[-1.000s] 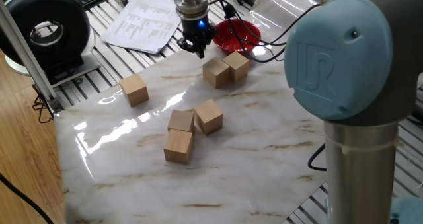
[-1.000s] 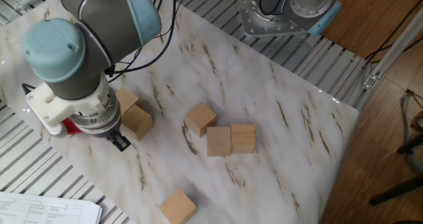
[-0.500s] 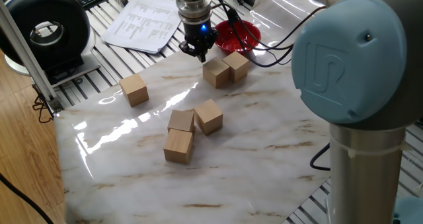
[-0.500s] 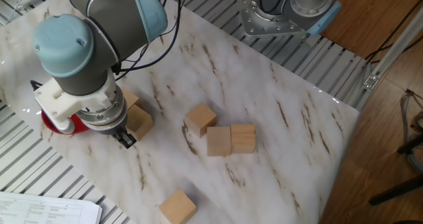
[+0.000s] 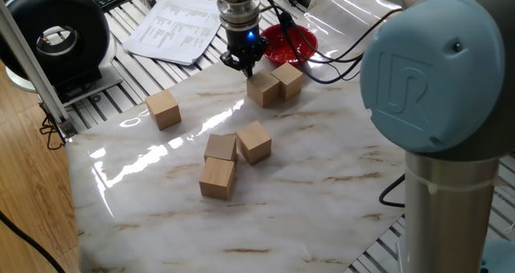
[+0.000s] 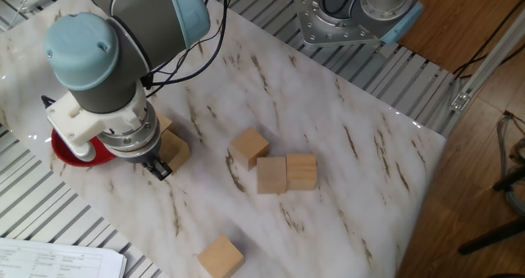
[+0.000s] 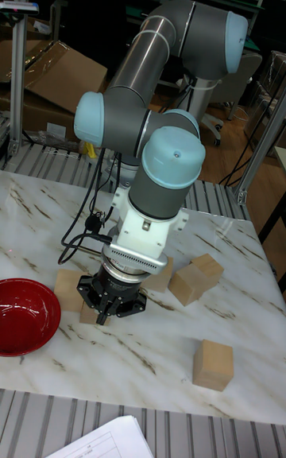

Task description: Stack the blocks into a pyramid shape

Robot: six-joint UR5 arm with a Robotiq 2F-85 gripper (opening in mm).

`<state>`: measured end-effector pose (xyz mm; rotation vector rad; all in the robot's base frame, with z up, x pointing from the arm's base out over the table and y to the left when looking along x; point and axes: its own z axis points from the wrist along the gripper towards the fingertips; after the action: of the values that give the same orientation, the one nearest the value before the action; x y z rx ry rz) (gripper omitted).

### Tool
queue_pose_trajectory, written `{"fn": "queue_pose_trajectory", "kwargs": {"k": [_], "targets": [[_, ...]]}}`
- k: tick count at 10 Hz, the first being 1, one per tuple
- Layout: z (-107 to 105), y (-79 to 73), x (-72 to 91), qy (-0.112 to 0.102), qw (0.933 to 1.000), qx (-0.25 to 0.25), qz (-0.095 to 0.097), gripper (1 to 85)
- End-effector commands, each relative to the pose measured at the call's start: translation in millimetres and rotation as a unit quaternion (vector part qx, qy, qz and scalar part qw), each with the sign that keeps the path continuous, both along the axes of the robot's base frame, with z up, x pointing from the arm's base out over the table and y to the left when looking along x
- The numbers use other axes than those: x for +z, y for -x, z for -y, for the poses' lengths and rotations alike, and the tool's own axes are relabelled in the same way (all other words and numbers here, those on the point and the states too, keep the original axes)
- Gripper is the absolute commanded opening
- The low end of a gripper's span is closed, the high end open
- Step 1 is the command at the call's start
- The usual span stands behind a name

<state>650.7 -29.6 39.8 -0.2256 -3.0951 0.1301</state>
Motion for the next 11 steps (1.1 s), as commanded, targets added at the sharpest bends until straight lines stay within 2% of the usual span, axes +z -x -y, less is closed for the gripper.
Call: {"fn": "queue_pose_trajectory", "kwargs": {"k": [1,11], "targets": [[-0.7,3.1,0.7,-0.009,1.0000,-0.003,0.000,1.3],[1.3,12.7,1.5,-0.015,0.9999,-0.001,-0.006,1.3]]}}
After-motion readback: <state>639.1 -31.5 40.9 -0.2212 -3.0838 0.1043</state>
